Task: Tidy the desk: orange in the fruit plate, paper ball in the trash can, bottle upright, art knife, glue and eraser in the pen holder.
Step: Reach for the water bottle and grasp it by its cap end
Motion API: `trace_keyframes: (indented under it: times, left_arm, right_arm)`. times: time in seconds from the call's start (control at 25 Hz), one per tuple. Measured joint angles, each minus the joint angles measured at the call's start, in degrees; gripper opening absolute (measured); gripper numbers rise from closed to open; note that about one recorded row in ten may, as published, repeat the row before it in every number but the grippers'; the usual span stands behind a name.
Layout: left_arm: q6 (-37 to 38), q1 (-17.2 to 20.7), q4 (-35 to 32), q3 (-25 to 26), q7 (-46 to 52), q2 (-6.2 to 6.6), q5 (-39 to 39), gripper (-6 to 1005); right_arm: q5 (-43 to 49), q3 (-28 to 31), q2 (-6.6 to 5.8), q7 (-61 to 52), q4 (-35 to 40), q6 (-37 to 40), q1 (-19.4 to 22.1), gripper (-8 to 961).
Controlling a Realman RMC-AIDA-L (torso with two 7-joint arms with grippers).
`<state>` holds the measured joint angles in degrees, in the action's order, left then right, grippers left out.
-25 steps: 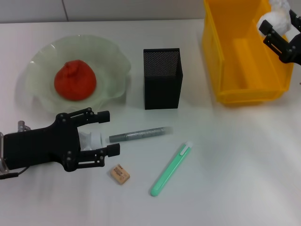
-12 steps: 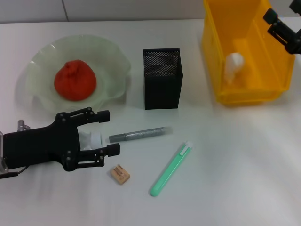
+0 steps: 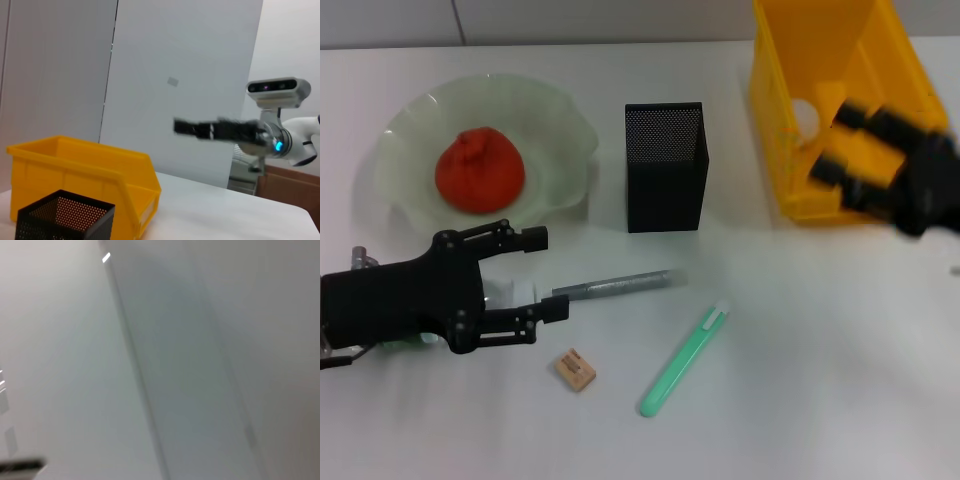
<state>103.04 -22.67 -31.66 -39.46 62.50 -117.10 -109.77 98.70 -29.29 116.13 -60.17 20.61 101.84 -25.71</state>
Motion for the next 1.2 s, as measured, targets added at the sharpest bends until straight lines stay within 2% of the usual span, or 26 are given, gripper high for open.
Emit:
trace_keyframes:
  times: [0.04,0.08,0.24,0.52,1.0,1.04,1.2]
  left_arm:
    - [0.1,-0.3,-0.2,0.0,0.5,0.39,-0.1,823]
    - [0.1,-0.3,-0.2,0.0,0.5,0.39,-0.1,823]
    - [-0.2,-0.5,-0.2,-0.2,1.7,1.21,-0.3,823]
    - [-0.2,-0.7,-0.4,-0.6,3.0,2.01,-0.4,822]
    - [-0.6,-1.6,-5.5,-0.9,9.4,1.88,-3.9,822]
    - [-1.4,-3.2,-9.4,-0.9,13.9,1.51,-8.0,822]
    - [-1.6,-4.7,-12.4,-0.9,17.2,1.31,-11.4,822]
  right_arm:
    - [5.3,-0.1,0.05,-0.3,1.5,0.2,0.0,819]
    - [5.3,-0.1,0.05,-0.3,1.5,0.2,0.0,819]
    - [15.4,-0.3,0.14,0.6,2.9,-0.4,-0.9,820]
    - [22.4,-1.3,0.44,4.7,3.1,-1.2,-1.3,820]
    - [25.1,-3.1,0.62,4.7,3.6,-4.0,-1.5,820]
    - [25.4,-3.3,0.62,4.7,3.6,-4.9,-1.5,820]
    - [25.4,-3.2,0.60,4.7,3.7,-5.3,-1.4,819]
